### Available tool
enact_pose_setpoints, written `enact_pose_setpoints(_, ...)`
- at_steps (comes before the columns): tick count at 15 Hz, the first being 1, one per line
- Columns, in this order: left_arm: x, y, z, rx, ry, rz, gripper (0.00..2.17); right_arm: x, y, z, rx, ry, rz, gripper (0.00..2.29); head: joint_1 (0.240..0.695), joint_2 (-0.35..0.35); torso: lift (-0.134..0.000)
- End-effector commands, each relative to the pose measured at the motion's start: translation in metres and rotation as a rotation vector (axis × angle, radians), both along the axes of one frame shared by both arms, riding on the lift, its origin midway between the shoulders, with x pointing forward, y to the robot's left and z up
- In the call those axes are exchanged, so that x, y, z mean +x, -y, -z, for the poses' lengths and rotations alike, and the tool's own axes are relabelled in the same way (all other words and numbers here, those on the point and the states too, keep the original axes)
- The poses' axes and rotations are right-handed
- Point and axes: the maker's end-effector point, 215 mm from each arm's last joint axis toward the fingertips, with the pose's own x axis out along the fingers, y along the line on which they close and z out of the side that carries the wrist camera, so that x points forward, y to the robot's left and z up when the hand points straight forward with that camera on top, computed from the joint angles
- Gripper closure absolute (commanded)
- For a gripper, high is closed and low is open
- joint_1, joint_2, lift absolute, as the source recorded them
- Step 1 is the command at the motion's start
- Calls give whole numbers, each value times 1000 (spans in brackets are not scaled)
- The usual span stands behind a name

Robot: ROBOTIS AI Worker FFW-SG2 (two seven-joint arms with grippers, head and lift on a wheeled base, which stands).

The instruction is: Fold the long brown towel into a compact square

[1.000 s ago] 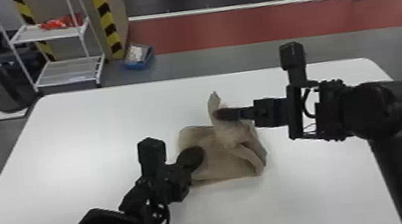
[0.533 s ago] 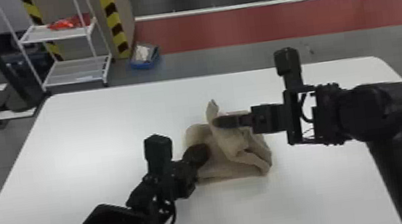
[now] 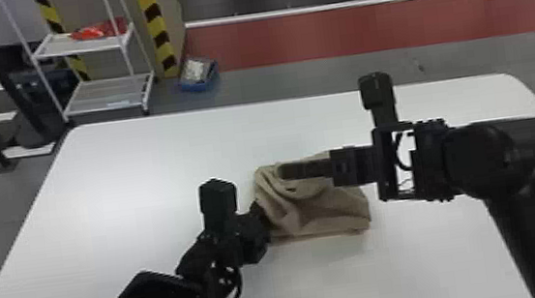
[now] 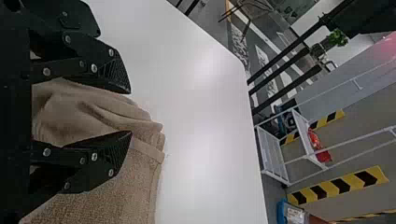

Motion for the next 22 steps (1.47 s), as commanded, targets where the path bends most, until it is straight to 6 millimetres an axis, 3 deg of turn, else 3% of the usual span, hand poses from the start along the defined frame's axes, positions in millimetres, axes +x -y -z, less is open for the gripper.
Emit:
enact_pose_setpoints(1,0,0,0,0,2,-2,1737,-6,-1,-4,50,3,4,110,695,34,-125)
enact_pose_setpoints(3,-1,-1,1,1,1,-2,1737,-16,11,-13,95,21,27,110,695,36,-125)
enact_pose_setpoints(6,-2,-3,0,-2,5,-5,1737,-37,60,-7,70,34,80,113,695,21,-125)
enact_pose_setpoints(7,-2,-3,0,-2,7,-7,1737,-47,75,-4,75,29,85,248,695,9,-125)
enact_pose_setpoints(8,-1,-3,-2,-3,13,-8,1737,-53,91,-7,72,46,103,485,695,-5,-125)
enact_pose_setpoints(11,0,-7,-3,-10,14,-18,1737,-73,126,3,86,27,101,1899,695,-63,-125)
enact_pose_setpoints(14,-1,-12,-1,-10,13,-29,1737,-101,124,27,109,-14,58,1956,695,-87,-125)
enact_pose_setpoints(17,-2,-10,1,-11,9,-27,1737,-113,116,49,132,-39,49,1956,695,-88,-125)
enact_pose_setpoints(19,-4,-7,1,-10,9,-21,1737,-107,117,60,127,-34,59,1956,695,-86,-125)
enact_pose_setpoints(22,-8,-1,-7,-16,23,-15,1737,-83,114,68,135,-11,73,1956,695,-90,-125)
